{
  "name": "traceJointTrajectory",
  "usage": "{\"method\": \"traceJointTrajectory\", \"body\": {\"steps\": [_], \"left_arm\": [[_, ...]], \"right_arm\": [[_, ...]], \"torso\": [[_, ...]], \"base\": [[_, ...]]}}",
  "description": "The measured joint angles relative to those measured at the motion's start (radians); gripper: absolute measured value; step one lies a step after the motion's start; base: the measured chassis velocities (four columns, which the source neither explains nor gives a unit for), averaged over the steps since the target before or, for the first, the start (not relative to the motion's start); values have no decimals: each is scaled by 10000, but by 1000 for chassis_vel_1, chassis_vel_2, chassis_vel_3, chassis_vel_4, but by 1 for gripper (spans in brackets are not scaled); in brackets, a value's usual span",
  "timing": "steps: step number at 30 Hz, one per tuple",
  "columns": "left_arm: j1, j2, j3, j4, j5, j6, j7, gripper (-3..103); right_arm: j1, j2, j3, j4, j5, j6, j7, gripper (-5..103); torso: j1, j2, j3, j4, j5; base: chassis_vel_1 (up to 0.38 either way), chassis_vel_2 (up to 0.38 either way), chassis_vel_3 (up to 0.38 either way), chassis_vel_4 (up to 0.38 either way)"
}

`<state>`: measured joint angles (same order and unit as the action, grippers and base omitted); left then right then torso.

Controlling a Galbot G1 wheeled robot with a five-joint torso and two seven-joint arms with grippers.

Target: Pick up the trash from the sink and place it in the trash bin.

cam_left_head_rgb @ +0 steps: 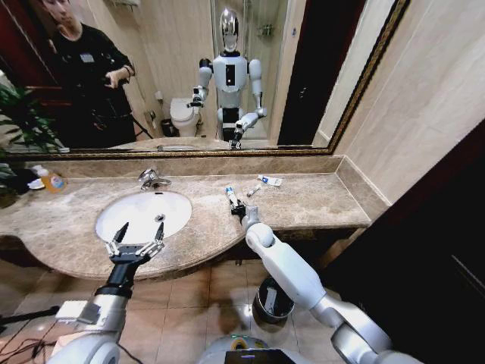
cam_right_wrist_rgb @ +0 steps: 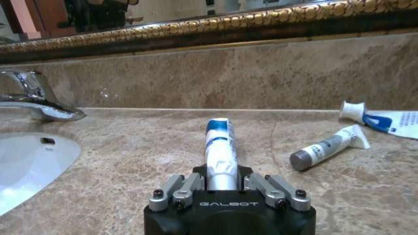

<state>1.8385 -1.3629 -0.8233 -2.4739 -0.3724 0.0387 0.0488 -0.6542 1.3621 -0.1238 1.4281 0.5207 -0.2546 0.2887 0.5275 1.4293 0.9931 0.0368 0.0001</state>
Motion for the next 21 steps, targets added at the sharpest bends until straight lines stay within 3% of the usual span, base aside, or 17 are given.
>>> {"method": "traceJointTrajectory", "body": {"steps": [10,12,21], "left_arm": [[0,0,0,0,0,0,1,100],[0,0,-1,1,0,0,-1,100],[0,0,-1,0,0,0,-1,100]], "right_arm": [[-783,-1130,326,1981,-147,136,-7,25],[-1316,-1713,606,2811,-182,239,-282,25],[-3565,-2686,2330,4784,-223,389,-1351,25]], "torso": [[0,0,0,0,1],[0,0,-1,0,1],[0,0,-1,-1,1]], "base": [[0,0,0,0],[0,0,0,0],[0,0,0,0]]}}
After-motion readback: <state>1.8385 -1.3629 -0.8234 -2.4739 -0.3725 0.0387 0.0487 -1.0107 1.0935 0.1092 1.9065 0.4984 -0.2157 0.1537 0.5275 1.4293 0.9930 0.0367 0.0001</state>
